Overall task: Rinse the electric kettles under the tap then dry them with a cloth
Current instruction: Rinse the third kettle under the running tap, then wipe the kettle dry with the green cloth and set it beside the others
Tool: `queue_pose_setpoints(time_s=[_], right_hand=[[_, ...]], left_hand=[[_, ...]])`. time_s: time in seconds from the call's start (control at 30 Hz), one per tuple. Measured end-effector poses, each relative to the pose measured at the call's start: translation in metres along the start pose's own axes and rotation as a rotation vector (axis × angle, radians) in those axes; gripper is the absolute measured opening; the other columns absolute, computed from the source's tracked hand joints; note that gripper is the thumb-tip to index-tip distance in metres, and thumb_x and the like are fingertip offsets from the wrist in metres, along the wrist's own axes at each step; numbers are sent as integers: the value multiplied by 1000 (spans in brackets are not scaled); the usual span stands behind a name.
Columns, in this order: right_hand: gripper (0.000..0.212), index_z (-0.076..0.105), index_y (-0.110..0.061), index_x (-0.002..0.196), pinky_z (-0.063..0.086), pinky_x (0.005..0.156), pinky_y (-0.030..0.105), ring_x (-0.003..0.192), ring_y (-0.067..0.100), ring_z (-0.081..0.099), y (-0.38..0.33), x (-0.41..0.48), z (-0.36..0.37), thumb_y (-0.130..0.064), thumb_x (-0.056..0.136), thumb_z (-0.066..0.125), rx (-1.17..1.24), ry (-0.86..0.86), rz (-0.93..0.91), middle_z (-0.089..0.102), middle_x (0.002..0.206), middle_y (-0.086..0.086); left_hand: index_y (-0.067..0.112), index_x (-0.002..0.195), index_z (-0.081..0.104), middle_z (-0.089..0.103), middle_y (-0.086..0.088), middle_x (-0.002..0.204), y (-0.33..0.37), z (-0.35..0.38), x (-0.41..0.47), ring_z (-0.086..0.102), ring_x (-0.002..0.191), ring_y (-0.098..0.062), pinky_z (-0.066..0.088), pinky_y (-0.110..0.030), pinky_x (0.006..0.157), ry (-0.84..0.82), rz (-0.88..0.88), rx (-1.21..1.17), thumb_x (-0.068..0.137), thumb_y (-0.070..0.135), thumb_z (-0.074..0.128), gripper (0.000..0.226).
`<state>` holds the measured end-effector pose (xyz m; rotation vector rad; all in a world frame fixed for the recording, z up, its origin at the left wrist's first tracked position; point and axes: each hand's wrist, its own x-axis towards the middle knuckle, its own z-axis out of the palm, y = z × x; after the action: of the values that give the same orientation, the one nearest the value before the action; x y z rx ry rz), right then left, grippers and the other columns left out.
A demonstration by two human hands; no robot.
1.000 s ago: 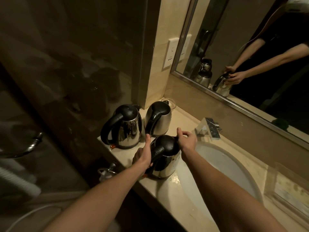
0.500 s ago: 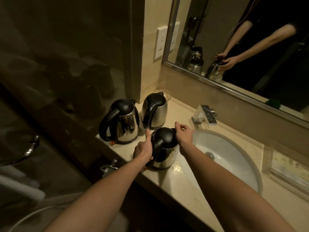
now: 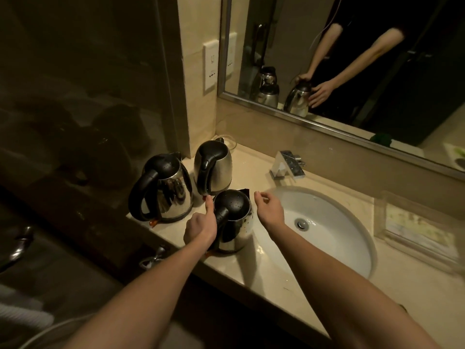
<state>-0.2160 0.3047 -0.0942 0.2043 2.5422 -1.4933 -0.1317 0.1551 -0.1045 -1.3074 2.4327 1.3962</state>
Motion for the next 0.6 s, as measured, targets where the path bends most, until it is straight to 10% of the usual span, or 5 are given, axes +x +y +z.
queue_pose_setpoints(time_s=[0.23, 0.6], right_hand=[[51, 52, -18, 139, 41, 99, 38, 129, 27, 51, 39, -4, -39, -51, 100, 45, -180, 63, 31, 54, 144, 5], [51, 49, -19, 141, 40, 92, 34, 126, 27, 52, 61, -8, -69, -49, 101, 44, -101, 135, 112, 54, 142, 6]], left_hand=[[9, 72, 62, 62, -8, 73, 3, -6, -9, 59, 70, -22, 44, -35, 65, 182, 298, 317, 99, 67, 16, 79], [11, 96, 59, 61, -8, 92, 58, 3, -31, 57, 84, -25, 48, -40, 78, 159, 930, 770, 101, 60, 26, 60]])
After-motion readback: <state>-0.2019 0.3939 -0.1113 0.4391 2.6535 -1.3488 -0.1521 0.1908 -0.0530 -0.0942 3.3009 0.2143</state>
